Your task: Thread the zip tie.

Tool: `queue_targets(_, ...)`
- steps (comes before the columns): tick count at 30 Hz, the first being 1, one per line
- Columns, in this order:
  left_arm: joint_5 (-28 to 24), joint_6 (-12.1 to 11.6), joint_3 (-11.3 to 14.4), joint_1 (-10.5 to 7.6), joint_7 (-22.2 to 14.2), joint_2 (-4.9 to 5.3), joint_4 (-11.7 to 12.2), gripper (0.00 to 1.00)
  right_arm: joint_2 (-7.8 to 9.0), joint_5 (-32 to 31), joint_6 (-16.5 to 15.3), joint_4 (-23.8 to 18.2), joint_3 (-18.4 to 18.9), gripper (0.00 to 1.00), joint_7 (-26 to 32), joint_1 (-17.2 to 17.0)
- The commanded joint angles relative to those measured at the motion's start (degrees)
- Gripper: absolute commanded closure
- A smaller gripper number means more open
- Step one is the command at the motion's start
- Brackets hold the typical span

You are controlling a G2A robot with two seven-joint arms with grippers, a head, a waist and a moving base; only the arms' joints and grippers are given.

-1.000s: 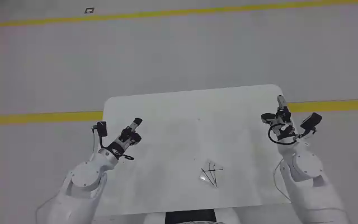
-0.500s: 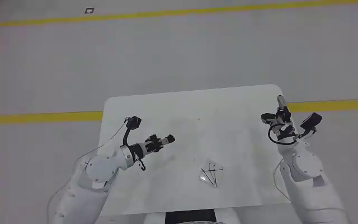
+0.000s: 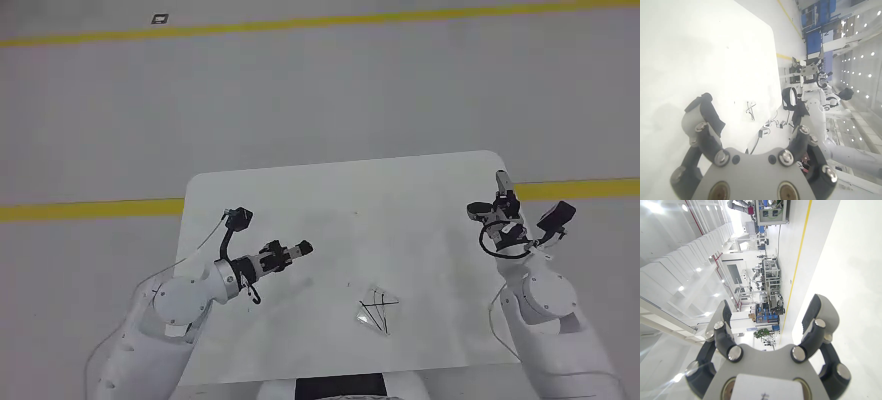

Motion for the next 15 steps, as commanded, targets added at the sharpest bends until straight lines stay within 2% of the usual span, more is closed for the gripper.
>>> queue_targets(1,0.02,0.00,0.00,0.00,-0.01,0.00,0.00,0.00,0.00,0.00,0.00,0.00,0.00,0.00,0.00,0.00)
queue_targets(7,0.40,-0.24,0.17,-0.07,-0.34,0.03,-0.15,0.00,0.00,0.00,0.00,0.00,0.00,0.00,0.00,0.00)
queue_targets(11,4.31,-1.77,0.81,-1.02,-5.35,0.64,-1.15,0.00,0.00,0.00,0.00,0.00,0.00,0.00,0.00,0.00)
queue_targets(15,6.85,-3.40,2.55,-2.18,-10.87,1.17,-2.36,0.00,0.00,0.00,0.00,0.00,0.00,0.00,0.00,0.00)
